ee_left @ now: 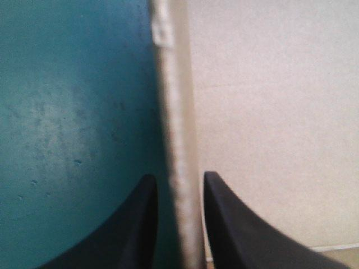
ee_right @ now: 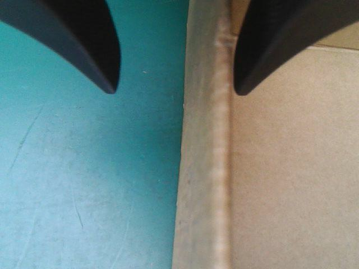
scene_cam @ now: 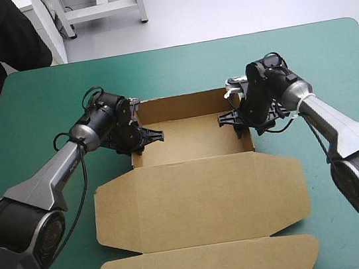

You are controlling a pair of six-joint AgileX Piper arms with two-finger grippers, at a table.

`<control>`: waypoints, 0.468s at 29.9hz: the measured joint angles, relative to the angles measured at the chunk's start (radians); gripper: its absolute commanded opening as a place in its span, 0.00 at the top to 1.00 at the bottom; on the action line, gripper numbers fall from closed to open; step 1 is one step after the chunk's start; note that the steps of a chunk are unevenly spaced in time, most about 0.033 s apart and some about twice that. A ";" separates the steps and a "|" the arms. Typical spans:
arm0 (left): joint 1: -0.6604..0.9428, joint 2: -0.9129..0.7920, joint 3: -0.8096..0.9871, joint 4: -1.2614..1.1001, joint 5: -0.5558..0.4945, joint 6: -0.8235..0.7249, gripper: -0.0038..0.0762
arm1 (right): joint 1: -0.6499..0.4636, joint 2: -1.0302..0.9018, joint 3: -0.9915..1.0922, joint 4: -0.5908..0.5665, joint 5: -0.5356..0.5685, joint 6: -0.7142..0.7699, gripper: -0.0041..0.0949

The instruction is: Fold the box

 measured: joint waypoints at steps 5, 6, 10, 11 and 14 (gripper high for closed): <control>0.002 0.000 -0.004 0.006 0.012 0.002 0.42 | 0.000 0.000 0.000 -0.002 -0.003 -0.001 0.21; 0.002 0.000 -0.011 0.011 0.020 0.002 0.42 | 0.000 0.000 0.000 -0.003 -0.008 -0.001 0.21; 0.002 0.000 -0.082 0.037 0.071 0.012 0.42 | 0.000 0.000 -0.027 -0.003 -0.014 -0.001 0.21; 0.002 0.000 -0.110 0.053 0.085 0.018 0.42 | 0.000 0.000 -0.045 -0.003 -0.013 -0.001 0.21; 0.002 0.000 -0.205 0.116 0.102 0.025 0.42 | 0.000 0.000 -0.111 -0.003 0.001 -0.001 0.21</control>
